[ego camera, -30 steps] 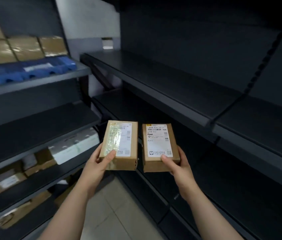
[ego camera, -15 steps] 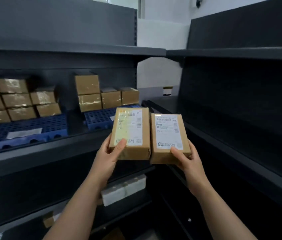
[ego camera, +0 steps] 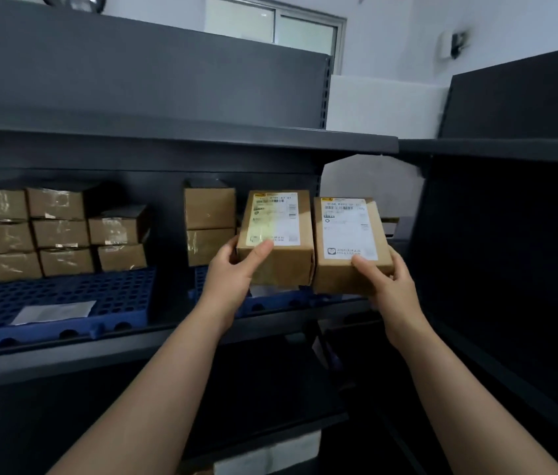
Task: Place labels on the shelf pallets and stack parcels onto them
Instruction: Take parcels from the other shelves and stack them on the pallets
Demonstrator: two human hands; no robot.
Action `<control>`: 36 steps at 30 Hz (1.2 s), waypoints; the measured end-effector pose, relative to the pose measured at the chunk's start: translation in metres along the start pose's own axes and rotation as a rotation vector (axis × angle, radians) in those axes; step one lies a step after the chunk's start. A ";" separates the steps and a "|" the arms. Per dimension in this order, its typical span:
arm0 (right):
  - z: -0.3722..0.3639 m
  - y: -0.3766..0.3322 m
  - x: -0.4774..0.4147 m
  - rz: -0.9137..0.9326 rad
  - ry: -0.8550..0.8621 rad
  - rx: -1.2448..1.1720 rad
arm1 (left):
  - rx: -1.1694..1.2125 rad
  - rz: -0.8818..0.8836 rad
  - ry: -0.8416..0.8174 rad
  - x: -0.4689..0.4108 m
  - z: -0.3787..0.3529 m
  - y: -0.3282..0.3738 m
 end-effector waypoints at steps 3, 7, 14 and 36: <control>-0.010 0.000 -0.048 0.001 -0.043 -0.032 | -0.011 0.002 0.109 -0.037 -0.012 0.001; -0.024 0.003 -0.101 -0.013 -0.099 -0.070 | -0.122 -0.047 0.158 -0.077 -0.024 0.002; -0.054 0.012 -0.161 -0.020 -0.205 -0.102 | -0.418 -0.227 0.221 -0.125 -0.020 -0.008; -0.091 0.041 -0.244 -0.096 -0.153 0.076 | -1.300 -0.374 0.745 -0.179 -0.023 -0.014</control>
Point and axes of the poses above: each hand's wrist, its own x-axis away from the middle knuckle, its own z-axis out of the back of the hand, y = z × x, the point moved 4 cm from there along -x, towards the middle knuckle
